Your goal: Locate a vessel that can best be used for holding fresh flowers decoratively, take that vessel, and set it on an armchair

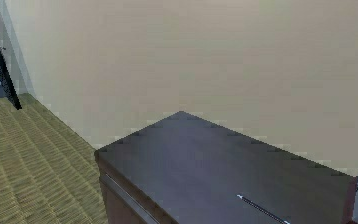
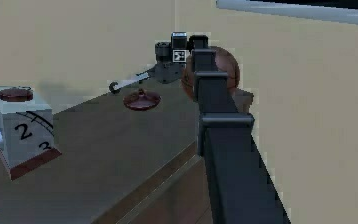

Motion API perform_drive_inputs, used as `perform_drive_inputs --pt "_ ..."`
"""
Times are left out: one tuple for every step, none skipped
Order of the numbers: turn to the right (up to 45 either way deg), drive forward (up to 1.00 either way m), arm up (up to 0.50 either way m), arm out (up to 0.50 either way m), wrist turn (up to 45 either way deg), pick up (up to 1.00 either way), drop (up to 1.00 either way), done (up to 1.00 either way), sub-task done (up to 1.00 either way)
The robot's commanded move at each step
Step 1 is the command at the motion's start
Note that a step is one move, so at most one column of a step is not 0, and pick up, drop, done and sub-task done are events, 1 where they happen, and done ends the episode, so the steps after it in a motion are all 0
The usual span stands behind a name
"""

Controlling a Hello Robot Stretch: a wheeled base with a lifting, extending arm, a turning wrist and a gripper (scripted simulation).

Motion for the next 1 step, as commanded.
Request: perform_drive_inputs --pt "0.0 0.00 0.00 0.00 18.0 0.00 0.00 0.00 0.00"
